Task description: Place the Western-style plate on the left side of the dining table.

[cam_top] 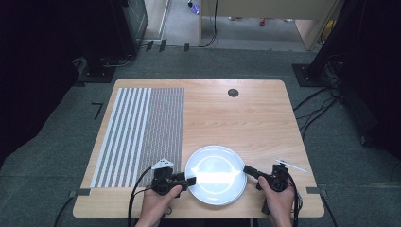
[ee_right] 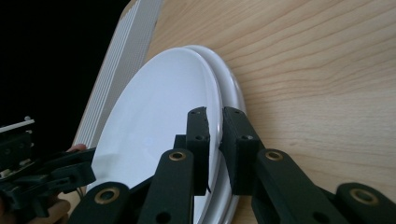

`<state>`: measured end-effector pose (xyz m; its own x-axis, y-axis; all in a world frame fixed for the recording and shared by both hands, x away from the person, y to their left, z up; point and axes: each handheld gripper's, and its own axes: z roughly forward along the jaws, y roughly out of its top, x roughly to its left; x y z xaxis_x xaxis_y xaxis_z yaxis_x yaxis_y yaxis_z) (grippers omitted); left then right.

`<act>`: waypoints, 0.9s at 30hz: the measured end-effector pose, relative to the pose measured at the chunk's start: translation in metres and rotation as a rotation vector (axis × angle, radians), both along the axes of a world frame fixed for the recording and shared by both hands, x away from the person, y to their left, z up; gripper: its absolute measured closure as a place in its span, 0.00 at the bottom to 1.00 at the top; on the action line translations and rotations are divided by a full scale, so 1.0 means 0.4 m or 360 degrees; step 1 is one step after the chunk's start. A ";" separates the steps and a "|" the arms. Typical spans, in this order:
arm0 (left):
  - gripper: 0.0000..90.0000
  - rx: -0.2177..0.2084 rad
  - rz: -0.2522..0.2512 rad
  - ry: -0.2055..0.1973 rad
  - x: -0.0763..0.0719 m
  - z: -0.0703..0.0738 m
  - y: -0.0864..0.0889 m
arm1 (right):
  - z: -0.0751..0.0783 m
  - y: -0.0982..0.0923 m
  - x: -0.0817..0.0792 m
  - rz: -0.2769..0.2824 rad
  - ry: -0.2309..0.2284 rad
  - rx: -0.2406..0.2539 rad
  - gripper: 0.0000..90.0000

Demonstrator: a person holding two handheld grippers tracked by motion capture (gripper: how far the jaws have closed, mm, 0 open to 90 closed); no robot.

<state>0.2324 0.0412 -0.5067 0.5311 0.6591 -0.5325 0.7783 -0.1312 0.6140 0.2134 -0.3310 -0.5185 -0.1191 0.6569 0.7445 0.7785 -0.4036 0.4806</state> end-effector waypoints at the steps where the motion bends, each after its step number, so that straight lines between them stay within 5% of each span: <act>1: 0.51 -0.0003 -0.0003 0.0002 0.000 0.001 0.001 | -0.001 0.003 0.001 0.0032 -0.0005 0.0078 0.92; 3: 0.51 -0.0010 -0.0005 0.0008 0.000 0.002 0.002 | 0.002 0.012 0.003 0.0093 0.0009 0.0205 0.90; 4: 0.51 -0.0010 -0.0005 0.0008 0.000 0.002 0.002 | 0.002 0.012 0.003 0.0093 0.0009 0.0205 0.90; 6: 0.52 -0.0012 -0.0007 0.0005 0.001 0.002 0.003 | 0.002 0.034 0.003 0.0113 -0.0017 0.0117 0.90; 10: 0.56 0.0022 0.0003 -0.0002 0.000 0.002 0.002 | 0.000 0.036 0.002 0.0098 -0.0029 0.0109 0.90; 12: 0.57 0.0047 0.0023 -0.0003 0.001 0.001 0.005 | 0.015 0.011 -0.004 -0.0019 -0.0097 0.0067 0.90; 15: 0.57 0.0037 0.0037 0.0001 0.003 0.002 0.010 | 0.025 -0.012 -0.007 -0.0079 -0.0108 -0.0036 0.90; 19: 0.58 0.0029 0.0039 -0.0002 0.003 0.004 0.012 | 0.019 -0.014 -0.004 -0.0052 -0.0060 -0.0097 0.90; 27: 0.58 0.0022 0.0032 0.0000 0.001 0.004 0.010 | 0.011 0.000 0.000 0.0015 -0.0015 -0.0093 0.89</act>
<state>0.2330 0.0451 -0.5051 0.5179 0.6767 -0.5234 0.7808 -0.1240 0.6124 0.2135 -0.3310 -0.5139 -0.1323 0.6983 0.7035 0.7773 -0.3673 0.5108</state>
